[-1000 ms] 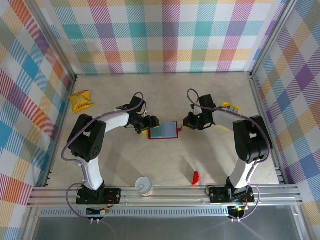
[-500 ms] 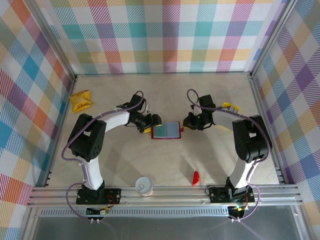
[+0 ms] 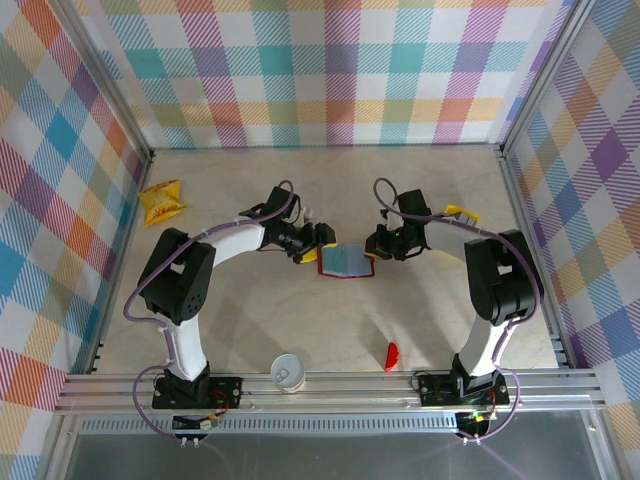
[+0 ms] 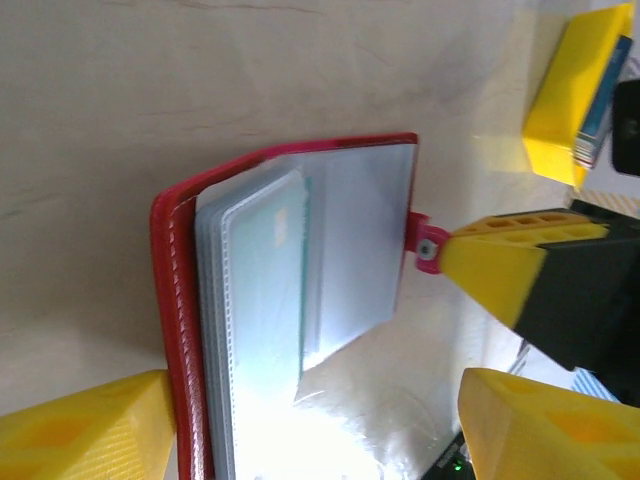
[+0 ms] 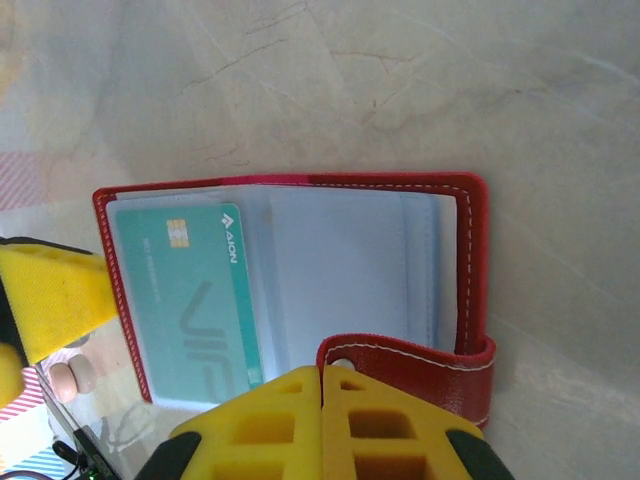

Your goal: Put the credit cards into the card holder

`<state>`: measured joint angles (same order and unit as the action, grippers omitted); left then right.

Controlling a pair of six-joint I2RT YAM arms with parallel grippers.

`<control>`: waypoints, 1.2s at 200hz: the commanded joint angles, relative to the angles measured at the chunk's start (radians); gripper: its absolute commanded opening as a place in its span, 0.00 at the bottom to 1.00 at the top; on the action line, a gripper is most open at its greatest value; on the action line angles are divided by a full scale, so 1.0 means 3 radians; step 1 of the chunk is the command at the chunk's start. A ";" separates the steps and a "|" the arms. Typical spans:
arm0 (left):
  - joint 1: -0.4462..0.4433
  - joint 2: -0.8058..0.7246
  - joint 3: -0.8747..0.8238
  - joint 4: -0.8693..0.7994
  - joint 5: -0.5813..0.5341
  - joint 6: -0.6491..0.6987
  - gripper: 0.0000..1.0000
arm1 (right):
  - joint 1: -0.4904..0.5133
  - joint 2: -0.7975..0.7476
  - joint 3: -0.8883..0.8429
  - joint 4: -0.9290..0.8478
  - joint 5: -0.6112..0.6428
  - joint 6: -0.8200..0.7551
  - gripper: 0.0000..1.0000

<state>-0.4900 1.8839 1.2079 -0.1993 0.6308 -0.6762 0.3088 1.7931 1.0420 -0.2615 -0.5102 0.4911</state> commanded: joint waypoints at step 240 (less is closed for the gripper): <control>-0.0488 0.0588 0.0622 0.0610 0.0076 -0.0410 0.72 | -0.0203 -0.0204 -0.0165 -0.0009 -0.0122 0.0074 0.00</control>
<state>-0.6254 2.0327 1.3655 -0.0525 0.6464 -0.7929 0.2604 1.7721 1.0092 -0.2344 -0.5499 0.5346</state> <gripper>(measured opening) 0.720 0.042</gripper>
